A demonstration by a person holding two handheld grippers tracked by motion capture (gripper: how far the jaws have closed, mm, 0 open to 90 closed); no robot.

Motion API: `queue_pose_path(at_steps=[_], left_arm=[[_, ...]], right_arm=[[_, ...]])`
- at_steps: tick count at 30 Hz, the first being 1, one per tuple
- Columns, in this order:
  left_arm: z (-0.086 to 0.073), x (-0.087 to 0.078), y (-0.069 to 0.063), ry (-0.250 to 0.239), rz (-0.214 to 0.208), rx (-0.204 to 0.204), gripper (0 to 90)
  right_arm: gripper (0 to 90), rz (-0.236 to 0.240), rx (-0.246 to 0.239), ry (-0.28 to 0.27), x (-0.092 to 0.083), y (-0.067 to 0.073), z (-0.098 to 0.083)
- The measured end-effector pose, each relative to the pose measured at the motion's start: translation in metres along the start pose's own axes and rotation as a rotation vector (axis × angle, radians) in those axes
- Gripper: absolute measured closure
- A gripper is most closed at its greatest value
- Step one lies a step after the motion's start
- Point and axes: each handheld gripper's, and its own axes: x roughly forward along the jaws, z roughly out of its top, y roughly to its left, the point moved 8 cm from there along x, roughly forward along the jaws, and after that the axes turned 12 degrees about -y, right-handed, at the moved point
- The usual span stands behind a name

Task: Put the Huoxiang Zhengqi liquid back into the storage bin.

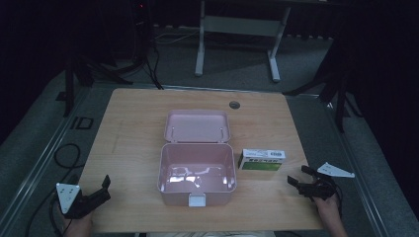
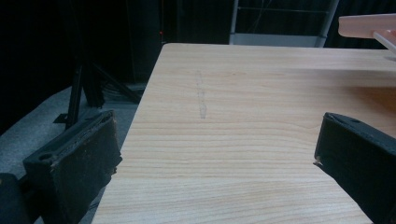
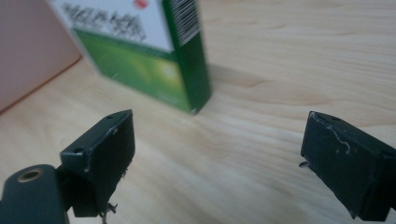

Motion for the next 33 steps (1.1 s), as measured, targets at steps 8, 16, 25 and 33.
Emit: queue_pose_path(at_steps=[8,16,25,33], left_arm=[[0.000,0.000,0.000,0.004,-0.004,0.000,0.3],[0.000,0.000,0.000,0.003,-0.006,-0.002,0.3],[0.000,0.000,-0.001,0.004,-0.008,-0.001,0.3],[-0.001,0.000,-0.002,0.007,-0.014,0.000,0.3]], right_arm=[[9.8,0.183,-0.085,0.110,0.000,0.015,-0.001],[9.8,0.299,-0.229,0.268,-0.003,0.026,0.001],[12.8,0.383,-0.262,0.367,-0.002,0.035,0.002],[13.0,0.426,-0.260,0.467,-0.002,0.039,0.008]])
